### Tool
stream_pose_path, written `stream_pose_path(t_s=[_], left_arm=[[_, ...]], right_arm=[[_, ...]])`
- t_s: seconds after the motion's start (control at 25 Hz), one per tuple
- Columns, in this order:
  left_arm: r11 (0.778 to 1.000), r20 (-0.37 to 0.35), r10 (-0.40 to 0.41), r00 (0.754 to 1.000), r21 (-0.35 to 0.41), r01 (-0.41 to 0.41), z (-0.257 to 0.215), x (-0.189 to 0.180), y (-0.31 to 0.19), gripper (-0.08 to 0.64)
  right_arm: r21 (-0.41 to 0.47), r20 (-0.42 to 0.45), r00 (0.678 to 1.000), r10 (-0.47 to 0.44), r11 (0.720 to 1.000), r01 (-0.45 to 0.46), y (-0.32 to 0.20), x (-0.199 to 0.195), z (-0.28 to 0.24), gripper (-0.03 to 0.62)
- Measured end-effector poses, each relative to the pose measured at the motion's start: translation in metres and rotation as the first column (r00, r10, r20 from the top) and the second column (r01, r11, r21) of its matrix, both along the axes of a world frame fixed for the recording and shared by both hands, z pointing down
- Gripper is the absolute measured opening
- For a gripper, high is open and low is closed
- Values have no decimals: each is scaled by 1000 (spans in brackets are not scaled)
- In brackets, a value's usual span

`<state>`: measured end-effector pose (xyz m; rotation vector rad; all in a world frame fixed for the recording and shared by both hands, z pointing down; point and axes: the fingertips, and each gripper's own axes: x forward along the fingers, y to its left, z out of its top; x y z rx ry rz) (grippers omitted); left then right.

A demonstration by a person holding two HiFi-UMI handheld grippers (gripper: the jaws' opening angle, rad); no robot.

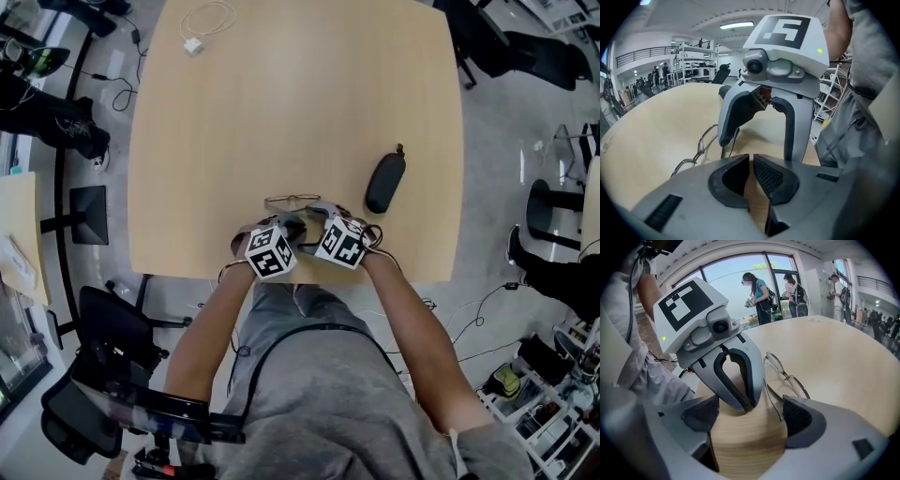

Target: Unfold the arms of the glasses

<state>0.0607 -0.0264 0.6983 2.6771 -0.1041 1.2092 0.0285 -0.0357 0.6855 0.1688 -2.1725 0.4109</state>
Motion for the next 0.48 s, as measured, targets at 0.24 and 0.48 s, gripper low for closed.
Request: stream_pose_path(t_s=[0.24, 0.48], left_arm=[[983, -38, -3, 999, 184, 10, -28, -5, -19, 8], [980, -12, 21, 1000, 198, -18, -20, 11, -31, 9]], right_arm=[[-47, -10, 999, -45, 998, 44, 0, 7, -7, 400], [-139, -1, 995, -99, 986, 97, 21, 4, -4, 400]])
